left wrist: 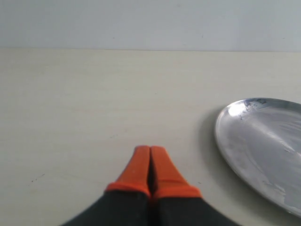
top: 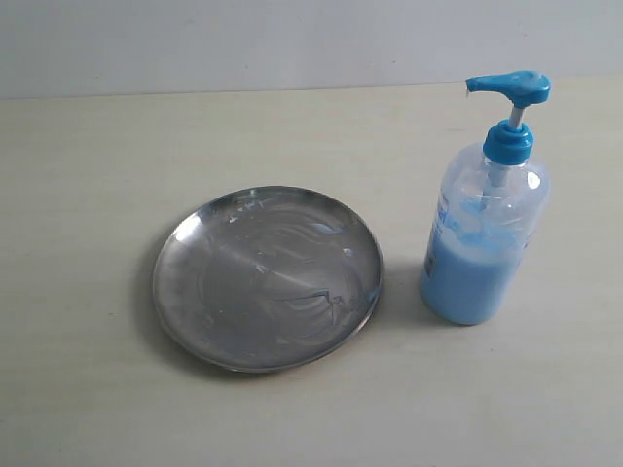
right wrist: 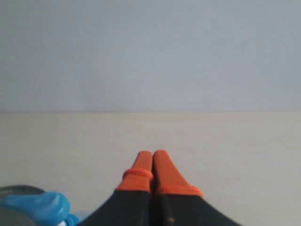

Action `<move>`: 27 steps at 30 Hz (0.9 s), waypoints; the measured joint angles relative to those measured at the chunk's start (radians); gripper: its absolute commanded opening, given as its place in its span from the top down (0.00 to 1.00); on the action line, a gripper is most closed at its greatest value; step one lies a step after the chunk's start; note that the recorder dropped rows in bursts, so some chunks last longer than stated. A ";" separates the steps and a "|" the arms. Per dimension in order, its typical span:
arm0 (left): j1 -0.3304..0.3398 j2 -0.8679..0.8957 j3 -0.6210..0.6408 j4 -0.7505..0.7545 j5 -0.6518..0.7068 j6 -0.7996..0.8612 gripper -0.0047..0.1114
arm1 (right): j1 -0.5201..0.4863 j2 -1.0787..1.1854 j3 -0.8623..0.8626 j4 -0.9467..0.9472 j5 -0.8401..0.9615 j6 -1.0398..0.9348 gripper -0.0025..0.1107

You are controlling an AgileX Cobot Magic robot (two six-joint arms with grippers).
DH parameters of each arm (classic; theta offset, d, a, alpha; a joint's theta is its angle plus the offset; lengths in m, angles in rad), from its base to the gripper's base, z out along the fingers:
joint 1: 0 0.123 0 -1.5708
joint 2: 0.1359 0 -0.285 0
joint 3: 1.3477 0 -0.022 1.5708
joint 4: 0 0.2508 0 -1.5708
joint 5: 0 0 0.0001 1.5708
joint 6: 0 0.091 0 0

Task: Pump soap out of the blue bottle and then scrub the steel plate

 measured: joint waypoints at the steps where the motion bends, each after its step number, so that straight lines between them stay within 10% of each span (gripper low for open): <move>1: 0.000 0.000 0.000 0.000 0.000 0.000 0.96 | 0.000 0.021 0.000 0.000 0.011 -0.006 0.98; 27: 0.000 0.000 0.000 0.000 0.000 0.000 0.96 | 0.000 0.179 0.247 0.043 -0.206 -0.058 0.98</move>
